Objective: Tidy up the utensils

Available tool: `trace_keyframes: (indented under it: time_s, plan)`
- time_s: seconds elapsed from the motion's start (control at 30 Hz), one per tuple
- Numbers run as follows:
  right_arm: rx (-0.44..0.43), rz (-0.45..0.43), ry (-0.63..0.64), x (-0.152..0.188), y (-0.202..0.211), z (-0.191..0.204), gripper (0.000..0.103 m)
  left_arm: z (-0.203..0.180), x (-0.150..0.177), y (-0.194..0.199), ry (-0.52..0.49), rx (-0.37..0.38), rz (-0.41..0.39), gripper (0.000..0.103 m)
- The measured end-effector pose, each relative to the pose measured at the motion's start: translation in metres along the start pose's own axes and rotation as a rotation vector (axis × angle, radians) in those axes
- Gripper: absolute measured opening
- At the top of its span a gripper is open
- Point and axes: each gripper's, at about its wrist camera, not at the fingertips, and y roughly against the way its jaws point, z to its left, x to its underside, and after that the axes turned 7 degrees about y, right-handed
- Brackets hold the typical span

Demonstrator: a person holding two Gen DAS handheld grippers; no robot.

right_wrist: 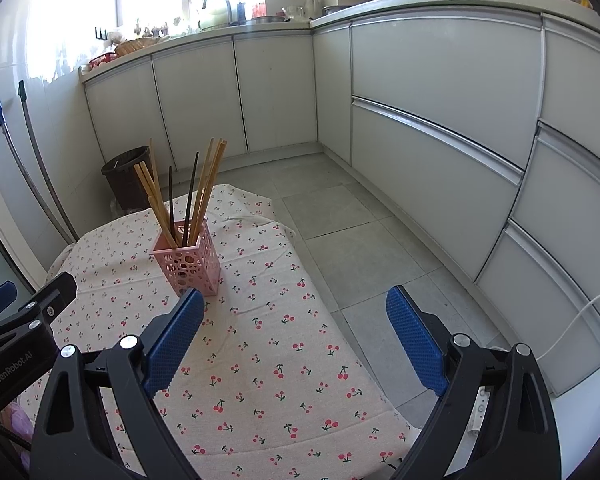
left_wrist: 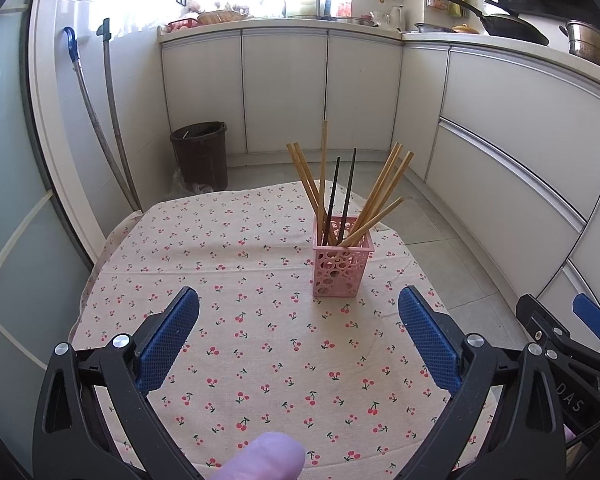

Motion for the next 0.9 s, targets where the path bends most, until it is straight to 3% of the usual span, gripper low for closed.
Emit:
trace_keyframes:
  time_s: [0.6, 0.9]
  plan:
    - [0.001, 0.018, 0.004, 0.0015, -0.0043, 0.0003, 0.09, -0.0024, 0.0016, 0.0023, -0.021, -0.009, -0.024, 0.095]
    - [0.004, 0.03, -0.003, 0.0018, -0.0065, -0.0014, 0.09, -0.0033, 0.0025, 0.0018, -0.031, 0.027, -0.015, 0.086]
